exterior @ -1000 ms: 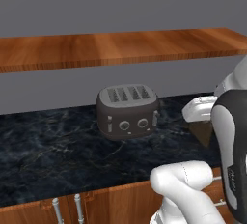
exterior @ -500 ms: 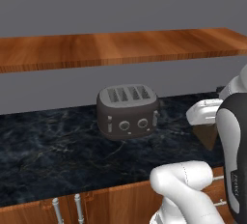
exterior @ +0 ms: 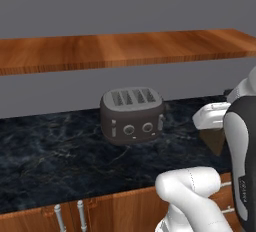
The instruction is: Start the toaster. Once the lever pops up, take the bread to the plate on the dining counter.
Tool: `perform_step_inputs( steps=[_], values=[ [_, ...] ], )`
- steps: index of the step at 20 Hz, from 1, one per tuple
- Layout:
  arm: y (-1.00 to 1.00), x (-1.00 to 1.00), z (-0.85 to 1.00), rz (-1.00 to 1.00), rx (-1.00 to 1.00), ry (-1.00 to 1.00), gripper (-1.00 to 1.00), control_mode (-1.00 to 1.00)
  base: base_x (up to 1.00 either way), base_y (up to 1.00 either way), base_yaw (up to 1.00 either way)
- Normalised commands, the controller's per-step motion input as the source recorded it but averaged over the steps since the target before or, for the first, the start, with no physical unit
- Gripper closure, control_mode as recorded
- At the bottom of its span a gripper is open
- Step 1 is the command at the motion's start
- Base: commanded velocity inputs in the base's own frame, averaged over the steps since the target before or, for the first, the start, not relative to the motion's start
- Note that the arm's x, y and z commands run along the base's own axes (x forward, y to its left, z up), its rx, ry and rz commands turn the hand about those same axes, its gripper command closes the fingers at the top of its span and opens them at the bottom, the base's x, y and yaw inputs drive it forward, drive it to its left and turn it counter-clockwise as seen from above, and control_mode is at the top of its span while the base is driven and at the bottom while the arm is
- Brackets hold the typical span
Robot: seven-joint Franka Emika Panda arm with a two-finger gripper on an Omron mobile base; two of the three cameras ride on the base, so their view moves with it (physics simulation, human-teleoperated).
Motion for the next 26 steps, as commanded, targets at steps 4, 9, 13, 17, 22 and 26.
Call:
perform_step_inputs(
  steps=[4,9,13,17,22,26],
  values=[
    [0.00,0.00,0.00,0.00,0.00,0.00,1.00,1.00,-0.76,-0.06,0.07],
    [0.00,0.00,0.00,0.00,0.00,0.00,1.00,1.00,-0.63,0.00,0.28],
    [0.00,0.00,0.00,0.00,0.00,0.00,1.00,1.00,-0.05,0.05,0.67],
    [0.00,0.00,0.00,0.00,0.00,0.00,1.00,1.00,0.00,0.07,0.90],
    [0.00,0.00,0.00,0.00,0.00,0.00,1.00,1.00,0.00,0.08,0.92],
    [0.00,0.00,0.00,0.00,0.00,0.00,1.00,1.00,0.00,0.16,0.78]
  ],
)
